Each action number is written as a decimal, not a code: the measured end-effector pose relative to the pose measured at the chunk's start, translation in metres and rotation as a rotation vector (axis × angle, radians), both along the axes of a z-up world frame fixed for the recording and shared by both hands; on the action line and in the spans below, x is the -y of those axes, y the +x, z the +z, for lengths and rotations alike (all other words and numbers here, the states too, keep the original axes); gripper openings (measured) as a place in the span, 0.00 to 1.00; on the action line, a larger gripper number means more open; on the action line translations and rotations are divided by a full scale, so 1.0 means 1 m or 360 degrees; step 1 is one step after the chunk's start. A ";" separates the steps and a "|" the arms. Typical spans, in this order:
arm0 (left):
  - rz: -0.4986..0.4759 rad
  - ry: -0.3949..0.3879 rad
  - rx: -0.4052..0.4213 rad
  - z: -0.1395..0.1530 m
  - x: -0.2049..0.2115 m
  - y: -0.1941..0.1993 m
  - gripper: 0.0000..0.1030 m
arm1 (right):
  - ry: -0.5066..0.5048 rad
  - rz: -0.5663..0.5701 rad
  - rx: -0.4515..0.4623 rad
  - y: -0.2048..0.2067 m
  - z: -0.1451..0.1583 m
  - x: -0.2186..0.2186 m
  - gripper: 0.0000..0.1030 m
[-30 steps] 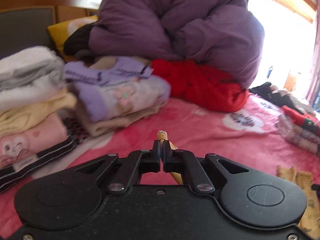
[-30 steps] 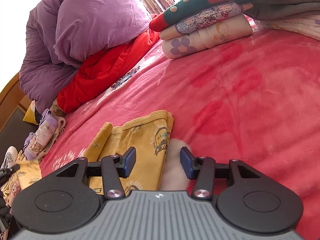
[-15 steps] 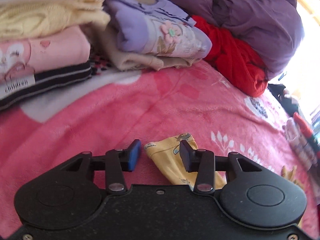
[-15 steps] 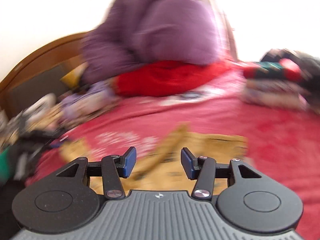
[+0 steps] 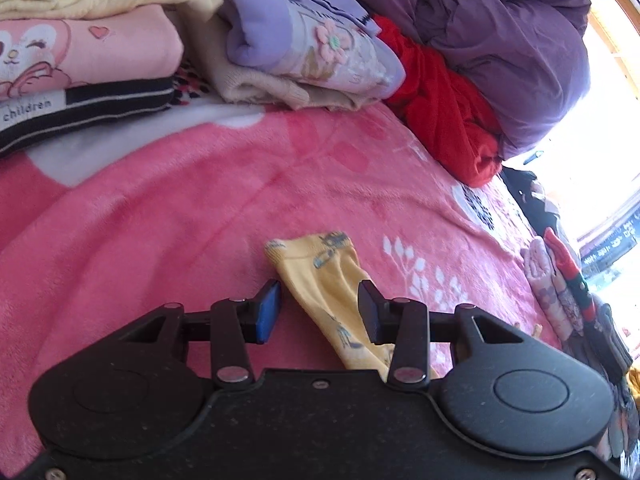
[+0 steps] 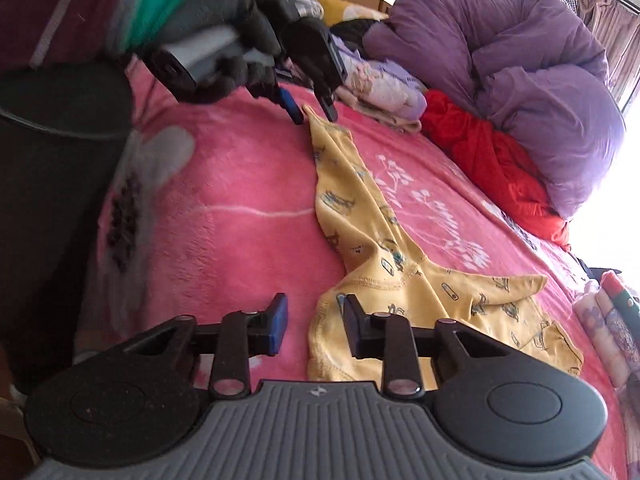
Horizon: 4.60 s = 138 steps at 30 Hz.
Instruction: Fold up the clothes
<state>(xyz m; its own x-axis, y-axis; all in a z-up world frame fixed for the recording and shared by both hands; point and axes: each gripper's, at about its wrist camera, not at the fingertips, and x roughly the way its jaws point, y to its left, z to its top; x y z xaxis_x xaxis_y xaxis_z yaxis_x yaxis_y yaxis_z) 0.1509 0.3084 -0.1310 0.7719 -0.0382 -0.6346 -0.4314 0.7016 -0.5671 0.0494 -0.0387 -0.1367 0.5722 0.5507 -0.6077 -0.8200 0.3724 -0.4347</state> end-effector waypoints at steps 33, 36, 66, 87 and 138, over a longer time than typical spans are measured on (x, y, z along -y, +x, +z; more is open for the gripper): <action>-0.0133 0.0439 -0.0051 0.002 0.009 0.016 0.02 | 0.0133 0.0097 -0.0300 0.014 0.003 0.012 0.12; -0.0108 0.0473 -0.0130 -0.003 0.007 0.018 0.03 | 0.0103 0.0106 -0.0292 0.013 0.004 0.010 0.13; -0.0516 0.0916 -0.0009 0.001 0.019 0.065 0.14 | 0.0418 -0.0013 -0.0752 0.060 -0.002 -0.027 0.50; -0.0059 0.0720 -0.0166 0.012 0.013 0.019 0.25 | 0.0511 0.0039 -0.0725 0.037 0.009 -0.026 0.53; -0.0640 0.0252 0.0226 0.004 0.207 0.130 0.30 | 0.1075 -0.1110 -0.0738 0.313 -0.002 0.172 0.34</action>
<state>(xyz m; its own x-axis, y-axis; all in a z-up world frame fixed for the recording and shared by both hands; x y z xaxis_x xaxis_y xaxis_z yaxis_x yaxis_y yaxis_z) 0.2809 0.1011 -0.1271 0.7953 -0.2640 -0.5457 -0.0324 0.8804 -0.4732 0.3628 -0.2104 -0.1385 0.6820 0.4951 -0.5383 -0.3660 0.8683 0.3349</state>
